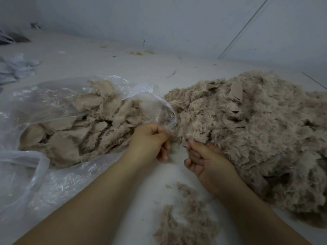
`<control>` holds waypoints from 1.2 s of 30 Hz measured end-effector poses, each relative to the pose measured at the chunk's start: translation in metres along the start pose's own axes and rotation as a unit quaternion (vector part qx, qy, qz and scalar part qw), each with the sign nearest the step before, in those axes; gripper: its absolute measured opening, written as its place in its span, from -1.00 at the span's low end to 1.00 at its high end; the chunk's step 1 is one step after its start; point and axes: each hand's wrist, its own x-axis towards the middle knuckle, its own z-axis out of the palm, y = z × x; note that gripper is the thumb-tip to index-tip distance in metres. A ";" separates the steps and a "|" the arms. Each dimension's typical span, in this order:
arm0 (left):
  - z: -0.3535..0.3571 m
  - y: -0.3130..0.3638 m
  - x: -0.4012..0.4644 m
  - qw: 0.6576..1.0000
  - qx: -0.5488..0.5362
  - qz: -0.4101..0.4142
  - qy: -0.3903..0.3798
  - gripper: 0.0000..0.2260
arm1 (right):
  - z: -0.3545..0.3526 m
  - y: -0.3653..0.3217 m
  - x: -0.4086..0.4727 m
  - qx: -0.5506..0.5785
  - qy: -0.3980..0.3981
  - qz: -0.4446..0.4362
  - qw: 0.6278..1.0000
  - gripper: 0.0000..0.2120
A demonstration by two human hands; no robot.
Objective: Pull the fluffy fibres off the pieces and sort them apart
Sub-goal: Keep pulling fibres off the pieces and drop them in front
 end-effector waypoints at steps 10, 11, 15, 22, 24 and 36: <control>-0.015 -0.003 0.014 0.980 -0.138 -0.031 0.137 -0.31 | 0.003 0.000 -0.002 -0.008 0.005 -0.002 1.000 -0.90; -0.014 -0.003 0.015 0.979 -0.149 -0.028 0.139 -0.30 | 0.003 0.000 -0.002 -0.009 0.006 -0.003 1.000 -0.90; -0.009 0.000 0.011 0.984 -0.105 0.015 0.144 -0.61 | 0.002 0.002 0.000 -0.009 0.014 -0.004 1.000 -0.85; 0.025 -0.008 0.001 0.995 0.053 0.083 -0.005 -0.69 | 0.000 0.000 -0.001 0.015 0.003 0.003 1.000 -0.68; 0.033 -0.010 0.005 0.992 0.100 0.076 -0.016 -0.59 | 0.001 -0.002 -0.001 0.023 0.002 0.011 1.000 -0.65; 0.018 -0.012 0.003 0.992 0.115 0.038 -0.030 -0.88 | 0.004 -0.007 -0.004 0.024 0.038 0.029 0.999 -0.55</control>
